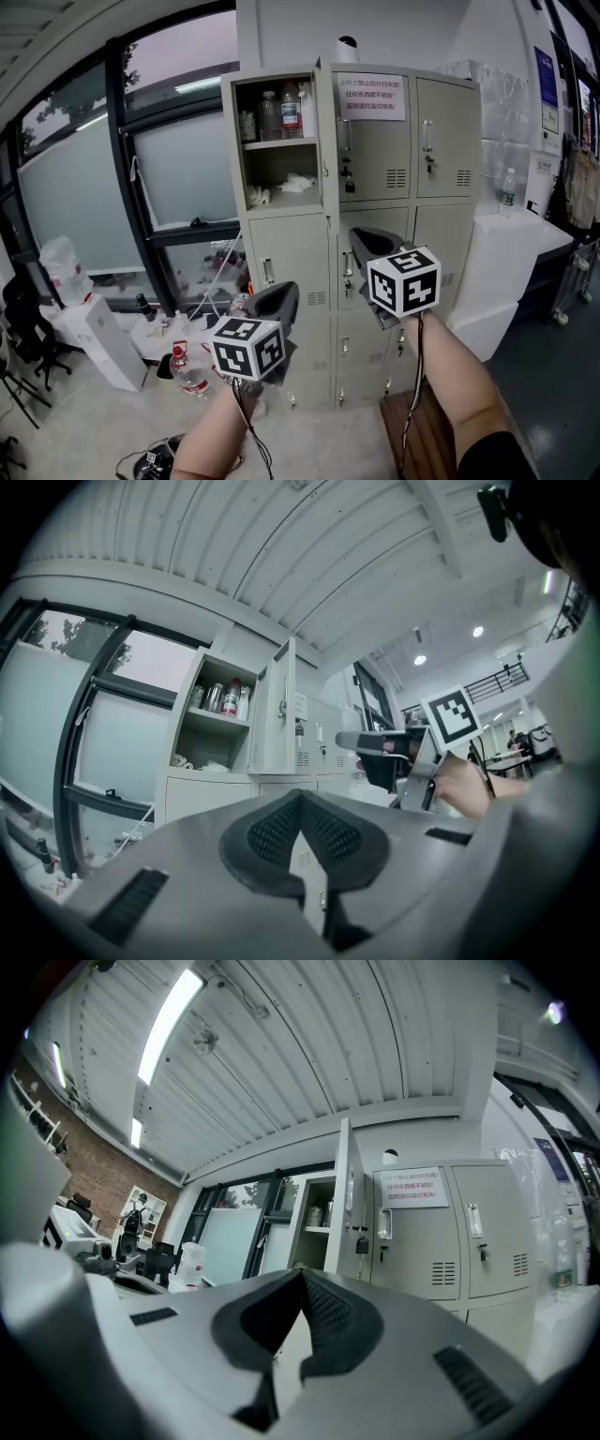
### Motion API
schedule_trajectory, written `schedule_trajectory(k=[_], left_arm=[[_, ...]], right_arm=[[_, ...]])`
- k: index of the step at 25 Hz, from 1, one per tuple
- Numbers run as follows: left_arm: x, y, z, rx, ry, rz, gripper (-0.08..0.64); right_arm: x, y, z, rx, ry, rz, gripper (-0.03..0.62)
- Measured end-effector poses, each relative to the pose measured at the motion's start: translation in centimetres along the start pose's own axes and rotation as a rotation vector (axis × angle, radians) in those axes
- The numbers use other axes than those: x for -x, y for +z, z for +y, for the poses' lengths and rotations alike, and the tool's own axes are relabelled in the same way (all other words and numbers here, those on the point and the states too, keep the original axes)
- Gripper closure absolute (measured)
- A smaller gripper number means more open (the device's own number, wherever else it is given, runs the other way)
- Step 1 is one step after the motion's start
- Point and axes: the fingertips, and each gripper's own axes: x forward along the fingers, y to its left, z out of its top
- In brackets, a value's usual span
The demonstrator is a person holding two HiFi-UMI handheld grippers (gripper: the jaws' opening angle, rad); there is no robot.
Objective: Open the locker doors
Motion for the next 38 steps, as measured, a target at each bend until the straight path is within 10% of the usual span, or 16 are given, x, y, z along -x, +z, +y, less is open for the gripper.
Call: schedule_trajectory(k=[38], left_arm=[[13.9, -0.2, 4.4, 0.008, -0.141, 0.040, 0.561]], right_arm=[[4.6, -1.6, 15.0, -0.050, -0.146, 0.086, 0.592]])
